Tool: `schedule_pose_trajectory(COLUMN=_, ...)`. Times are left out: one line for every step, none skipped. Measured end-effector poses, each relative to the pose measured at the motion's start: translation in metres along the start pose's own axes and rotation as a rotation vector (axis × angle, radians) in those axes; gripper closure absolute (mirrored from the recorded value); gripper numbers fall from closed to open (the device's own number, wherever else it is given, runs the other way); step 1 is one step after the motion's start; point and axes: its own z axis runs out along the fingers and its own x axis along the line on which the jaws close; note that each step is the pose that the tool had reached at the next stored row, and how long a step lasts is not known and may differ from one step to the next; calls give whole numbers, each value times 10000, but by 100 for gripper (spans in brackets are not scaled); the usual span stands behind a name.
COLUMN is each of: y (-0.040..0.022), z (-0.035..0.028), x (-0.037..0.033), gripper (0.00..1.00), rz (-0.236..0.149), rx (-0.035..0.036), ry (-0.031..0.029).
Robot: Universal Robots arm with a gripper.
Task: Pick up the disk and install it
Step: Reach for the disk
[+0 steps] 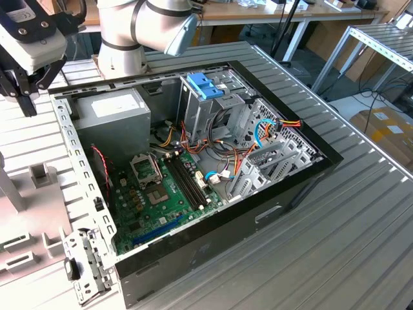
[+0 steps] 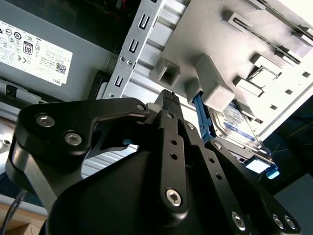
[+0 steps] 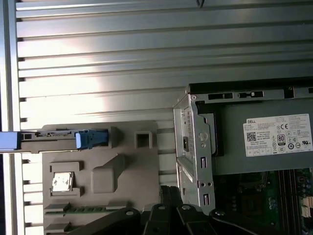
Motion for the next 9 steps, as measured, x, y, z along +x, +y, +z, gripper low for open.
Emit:
schedule_pose_trajectory(y=0, z=0, x=6, gripper=89, rz=0, rx=0, ry=0)
schedule_pose_trajectory(y=-1, z=0, x=14, gripper=89, rz=0, rx=0, ry=1)
schedule_pose_trajectory(y=-2, z=-1, x=22, gripper=89, rz=0, rx=0, ry=0)
schedule_pose_trajectory(y=-2, z=-1, x=29, gripper=89, rz=0, rx=0, ry=1)
schedule_pose_trajectory(y=-3, z=-1, x=36, gripper=89, rz=0, rx=0, ry=0)
schedule_pose_trajectory(y=-3, z=-1, x=45, gripper=89, rz=0, rx=0, ry=0)
schedule_pose_trajectory(y=-4, z=-1, x=58, gripper=89, rz=0, rx=0, ry=0)
schedule_pose_trajectory(y=-5, z=-2, x=72, gripper=89, rz=0, rx=0, ry=0)
schedule_pose_trajectory(y=-6, z=-2, x=80, gripper=89, rz=0, rx=0, ry=0)
